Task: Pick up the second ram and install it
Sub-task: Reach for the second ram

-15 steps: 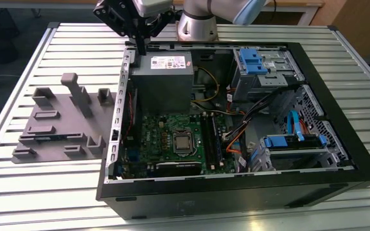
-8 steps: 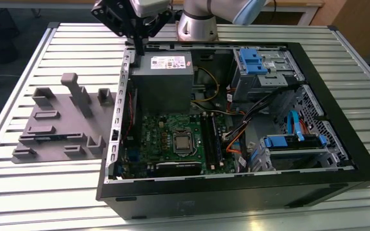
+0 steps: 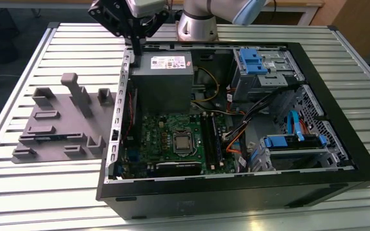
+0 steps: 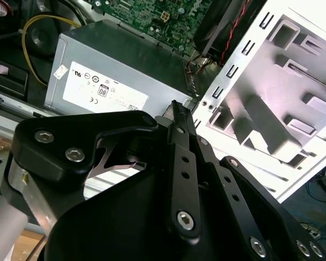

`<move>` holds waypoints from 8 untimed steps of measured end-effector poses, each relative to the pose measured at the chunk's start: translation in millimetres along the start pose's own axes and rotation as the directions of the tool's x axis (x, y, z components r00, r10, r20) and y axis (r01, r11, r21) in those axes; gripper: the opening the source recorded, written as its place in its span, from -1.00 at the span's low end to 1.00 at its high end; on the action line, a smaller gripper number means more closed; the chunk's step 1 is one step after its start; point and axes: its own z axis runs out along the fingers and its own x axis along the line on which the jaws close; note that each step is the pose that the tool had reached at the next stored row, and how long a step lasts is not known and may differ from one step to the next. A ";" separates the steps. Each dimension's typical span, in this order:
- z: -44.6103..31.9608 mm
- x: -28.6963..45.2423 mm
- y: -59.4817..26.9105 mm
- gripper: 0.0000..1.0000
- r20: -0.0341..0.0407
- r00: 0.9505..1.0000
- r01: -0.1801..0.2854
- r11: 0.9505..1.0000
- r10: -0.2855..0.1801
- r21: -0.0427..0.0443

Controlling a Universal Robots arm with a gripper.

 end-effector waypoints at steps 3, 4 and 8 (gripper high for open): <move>0.0 1.8 -0.1 -0.79 0.000 1.000 0.000 1.000 0.000 0.000; 0.1 2.3 -0.2 -0.79 0.000 1.000 0.000 1.000 0.000 0.000; 0.2 4.4 -0.3 -0.79 0.000 1.000 0.000 1.000 0.000 0.000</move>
